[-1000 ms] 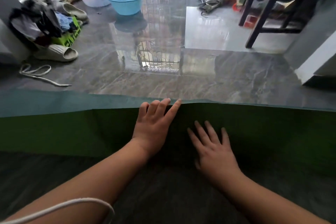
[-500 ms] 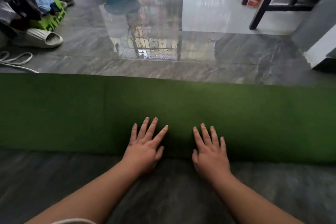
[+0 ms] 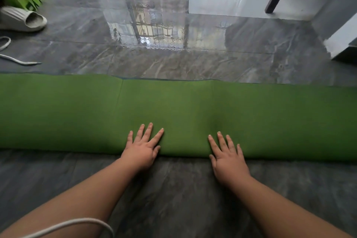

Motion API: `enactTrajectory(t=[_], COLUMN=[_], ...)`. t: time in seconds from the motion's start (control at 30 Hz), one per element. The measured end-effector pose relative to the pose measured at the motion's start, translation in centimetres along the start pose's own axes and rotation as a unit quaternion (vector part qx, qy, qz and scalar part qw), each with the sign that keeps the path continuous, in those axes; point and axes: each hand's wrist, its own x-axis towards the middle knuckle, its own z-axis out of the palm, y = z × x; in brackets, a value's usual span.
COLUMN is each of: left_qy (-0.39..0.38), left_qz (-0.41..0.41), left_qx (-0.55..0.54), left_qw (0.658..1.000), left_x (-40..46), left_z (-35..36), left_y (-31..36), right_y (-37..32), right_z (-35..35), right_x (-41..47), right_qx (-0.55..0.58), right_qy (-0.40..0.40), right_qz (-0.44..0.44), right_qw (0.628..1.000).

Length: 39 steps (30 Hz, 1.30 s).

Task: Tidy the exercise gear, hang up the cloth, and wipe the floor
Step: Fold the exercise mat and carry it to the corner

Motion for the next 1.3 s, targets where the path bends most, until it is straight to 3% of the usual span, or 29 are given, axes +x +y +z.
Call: enactTrajectory(t=[0.3,0.37,0.47,0.63,0.83,0.93,1.0,1.13,1.3], left_qy=[-0.039,-0.028,0.016,0.078,0.04,0.021,0.023,0.045,0.073], left_qz=[-0.05,-0.048,0.018,0.138,0.21,0.213,0.206,0.224,0.217], left_qx=[-0.014,-0.025,-0.003,0.016,0.038,0.073,0.096,0.16,0.149], left_qw=[0.998,0.998,1.0,0.987,0.976,0.974,0.973,0.96,0.962], left_x=[-0.2,-0.3,-0.6,0.2,1.1,1.2,1.5,1.8,1.7], left_z=[-2.2,-3.1,-5.1,-7.5,-4.1,-2.6,-2.1,-2.1,-1.3], left_y=[2.4,3.6,6.9,15.7,25.6,27.8,28.0,27.1,27.6], right_y=[1.7,3.0,6.0,12.2,18.4,21.3,22.7,24.1,24.4], right_z=[-3.0,-3.9,-4.3,-3.9,-2.4,-2.1,-1.9,-1.9,-1.6], right_x=[0.8,0.3,-1.2,-2.7,-3.9,-5.0,-5.4,-4.6,-3.0], right_qx=[0.068,0.11,0.147,0.182,0.247,0.181,0.083,-0.013,-0.04], right_qy=[-0.061,-0.037,0.041,0.075,0.139,0.109,0.093,0.085,0.093], right_qz=[-0.036,-0.039,-0.001,0.075,0.18,0.182,0.123,0.028,0.046], right_qw=[0.995,0.992,0.988,0.977,0.942,0.96,0.985,0.996,0.994])
